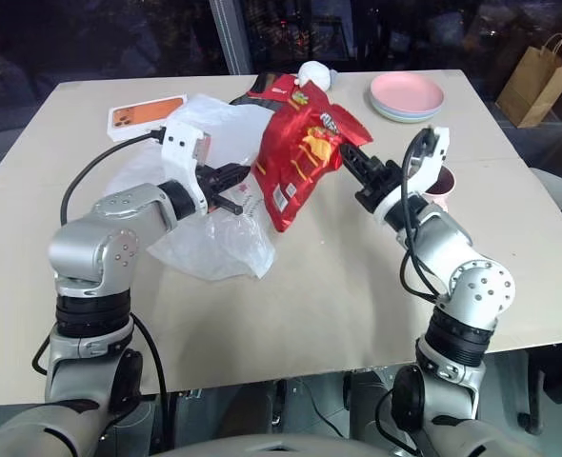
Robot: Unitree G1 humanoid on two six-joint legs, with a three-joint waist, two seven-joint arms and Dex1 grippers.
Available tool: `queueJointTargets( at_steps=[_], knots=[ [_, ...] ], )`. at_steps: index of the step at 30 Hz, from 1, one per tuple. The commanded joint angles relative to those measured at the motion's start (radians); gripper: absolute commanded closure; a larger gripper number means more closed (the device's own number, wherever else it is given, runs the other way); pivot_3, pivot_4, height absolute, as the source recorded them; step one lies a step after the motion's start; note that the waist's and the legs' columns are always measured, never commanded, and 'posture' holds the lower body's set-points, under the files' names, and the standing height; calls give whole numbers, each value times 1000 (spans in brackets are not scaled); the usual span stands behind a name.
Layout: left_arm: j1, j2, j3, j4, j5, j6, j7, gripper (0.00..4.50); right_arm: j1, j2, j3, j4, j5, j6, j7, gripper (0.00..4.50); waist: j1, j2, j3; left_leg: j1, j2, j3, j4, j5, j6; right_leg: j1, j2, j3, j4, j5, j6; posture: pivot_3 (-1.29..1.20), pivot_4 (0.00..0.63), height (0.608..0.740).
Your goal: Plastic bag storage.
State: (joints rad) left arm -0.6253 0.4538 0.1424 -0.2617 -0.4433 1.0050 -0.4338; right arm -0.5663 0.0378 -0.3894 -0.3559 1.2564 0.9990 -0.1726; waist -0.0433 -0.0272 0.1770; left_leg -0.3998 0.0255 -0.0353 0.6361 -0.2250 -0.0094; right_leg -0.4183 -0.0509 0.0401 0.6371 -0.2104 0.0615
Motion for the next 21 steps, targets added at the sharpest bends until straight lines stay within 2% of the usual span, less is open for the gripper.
queueJointTargets(
  at_steps=[1, 9, 21],
  knots=[
    [-27, -5, 69, -30, -73, 16, -12, 4500, -44, 24, 29, 26, 33, -77, -19, 4464, -1, 0, 0, 0, 0, 0, 0, 0, 0, 0, 0, 0, 0, 0, 0, 0, 150, 740],
    [-148, -116, 210, 18, -202, 92, 107, 4500, -49, 56, 120, 131, -20, -142, 20, 4464, 3, 0, 0, -1, 0, 0, 0, 0, 0, 0, 0, 0, -1, 0, 0, 0, 150, 740],
    [-171, -126, 183, 27, -218, 12, 134, 4500, -48, 14, 229, 187, -50, -92, 70, 4464, 2, 0, 0, -1, 0, 0, 0, 0, 0, 0, 0, 0, -1, 0, 0, 0, 150, 740]
  ],
)
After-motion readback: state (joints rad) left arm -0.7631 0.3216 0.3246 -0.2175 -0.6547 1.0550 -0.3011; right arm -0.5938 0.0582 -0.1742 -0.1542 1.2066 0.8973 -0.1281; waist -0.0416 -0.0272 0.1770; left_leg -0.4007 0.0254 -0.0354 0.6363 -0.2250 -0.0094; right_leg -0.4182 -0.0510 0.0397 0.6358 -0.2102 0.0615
